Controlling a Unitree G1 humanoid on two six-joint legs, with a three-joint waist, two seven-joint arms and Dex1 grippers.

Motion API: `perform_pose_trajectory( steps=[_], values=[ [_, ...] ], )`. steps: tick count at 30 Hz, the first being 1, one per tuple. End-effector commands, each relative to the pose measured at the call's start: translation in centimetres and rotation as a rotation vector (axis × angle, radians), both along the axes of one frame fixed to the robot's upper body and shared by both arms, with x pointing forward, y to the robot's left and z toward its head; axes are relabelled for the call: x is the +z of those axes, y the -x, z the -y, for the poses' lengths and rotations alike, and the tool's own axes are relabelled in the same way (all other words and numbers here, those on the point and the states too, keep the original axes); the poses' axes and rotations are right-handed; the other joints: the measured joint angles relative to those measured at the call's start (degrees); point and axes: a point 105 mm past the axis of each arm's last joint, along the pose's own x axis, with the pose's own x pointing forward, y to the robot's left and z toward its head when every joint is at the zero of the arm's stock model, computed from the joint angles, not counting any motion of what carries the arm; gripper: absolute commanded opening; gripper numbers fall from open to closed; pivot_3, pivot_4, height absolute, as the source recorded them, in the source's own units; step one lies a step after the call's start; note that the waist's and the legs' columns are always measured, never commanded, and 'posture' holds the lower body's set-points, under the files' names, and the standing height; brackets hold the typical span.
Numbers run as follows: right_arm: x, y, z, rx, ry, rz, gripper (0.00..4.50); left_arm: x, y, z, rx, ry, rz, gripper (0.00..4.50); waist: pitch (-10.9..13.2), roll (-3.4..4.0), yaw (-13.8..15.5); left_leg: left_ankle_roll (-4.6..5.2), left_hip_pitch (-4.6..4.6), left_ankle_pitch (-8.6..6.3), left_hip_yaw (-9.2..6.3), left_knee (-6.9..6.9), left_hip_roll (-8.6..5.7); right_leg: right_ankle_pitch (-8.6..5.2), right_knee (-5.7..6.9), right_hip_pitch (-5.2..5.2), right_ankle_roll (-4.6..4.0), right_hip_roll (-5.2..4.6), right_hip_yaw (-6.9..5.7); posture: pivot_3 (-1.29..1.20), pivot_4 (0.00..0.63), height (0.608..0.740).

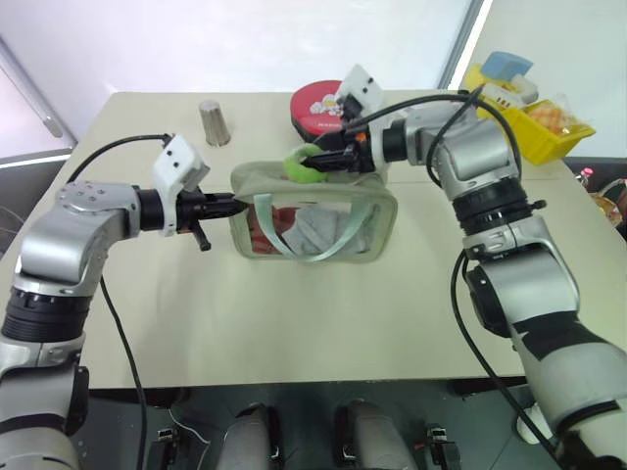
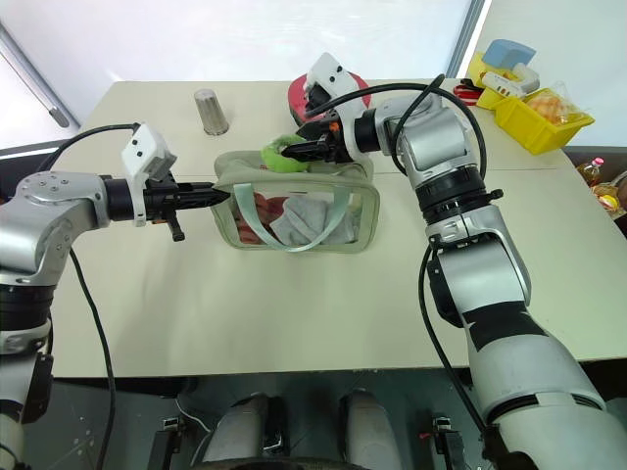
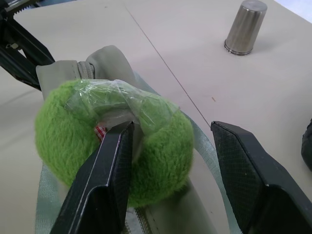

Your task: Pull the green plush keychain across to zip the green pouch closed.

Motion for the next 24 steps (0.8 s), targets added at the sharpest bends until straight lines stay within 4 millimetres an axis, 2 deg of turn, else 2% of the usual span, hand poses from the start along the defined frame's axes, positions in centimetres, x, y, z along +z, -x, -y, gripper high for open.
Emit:
perform_pose_trajectory(
  steps=[1,2,5,7,11,15,20,24],
  values=[
    [2.2,0.3,-0.2,0.023,-0.042,0.041,1.70,1.3,0.2,-0.1,0.007,0.004,0.055,0.00,0.0,0.00,0.0,0.00,0.00,0.00,0.00,0.00,0.00,0.00,0.00,0.00,0.00,0.00,0.00,0.00,0.150,0.740],
    [2.3,0.3,-0.2,0.023,-0.046,0.041,1.53,1.3,0.2,-0.1,0.010,0.006,0.056,0.00,0.0,0.00,0.0,0.00,0.00,0.00,0.00,0.00,0.00,0.00,0.00,0.00,0.00,0.00,0.00,0.00,0.150,0.740],
    [2.8,0.3,0.2,0.010,-0.073,0.037,0.10,1.3,0.1,-0.1,0.016,0.009,0.059,0.00,0.0,0.00,0.0,0.00,0.00,0.00,0.00,0.00,0.00,0.00,0.00,0.00,0.00,0.00,0.00,0.00,0.150,0.740],
    [3.6,0.5,1.0,-0.007,-0.098,0.034,0.04,1.3,0.0,-0.1,0.019,0.010,0.060,0.00,0.0,0.00,0.0,0.00,0.00,0.00,0.00,0.00,0.00,0.00,0.00,0.00,0.00,0.00,0.00,0.00,0.150,0.740],
    [5.3,0.9,4.1,-0.101,-0.112,0.061,0.04,1.1,0.1,-0.3,0.025,0.012,0.058,0.00,0.0,0.00,0.2,0.00,-0.03,0.00,-0.01,0.00,0.00,0.00,-0.01,-0.01,0.00,-0.02,0.00,0.00,0.150,0.740],
    [5.8,1.1,7.2,-0.242,-0.113,0.099,0.04,0.8,0.1,-0.5,0.031,0.014,0.048,0.00,0.0,0.00,0.2,0.00,-0.02,0.00,-0.02,-0.02,0.00,0.00,-0.02,-0.02,0.00,-0.03,0.00,0.00,0.150,0.740],
    [5.2,0.7,12.5,-0.496,-0.034,0.221,0.04,0.8,-0.3,-0.4,0.032,0.022,0.047,0.00,0.0,0.00,0.4,0.00,-0.02,0.00,-0.02,-0.02,0.00,0.00,-0.02,-0.01,0.00,-0.03,0.01,0.00,0.150,0.740],
    [3.0,0.5,16.0,-0.639,0.059,0.257,0.04,0.8,-0.6,-0.1,0.026,0.025,0.044,0.00,0.0,0.00,0.5,0.00,-0.04,0.00,0.00,-0.03,-0.01,0.00,-0.09,-0.01,0.00,-0.02,0.01,0.00,0.150,0.740]
  ],
)
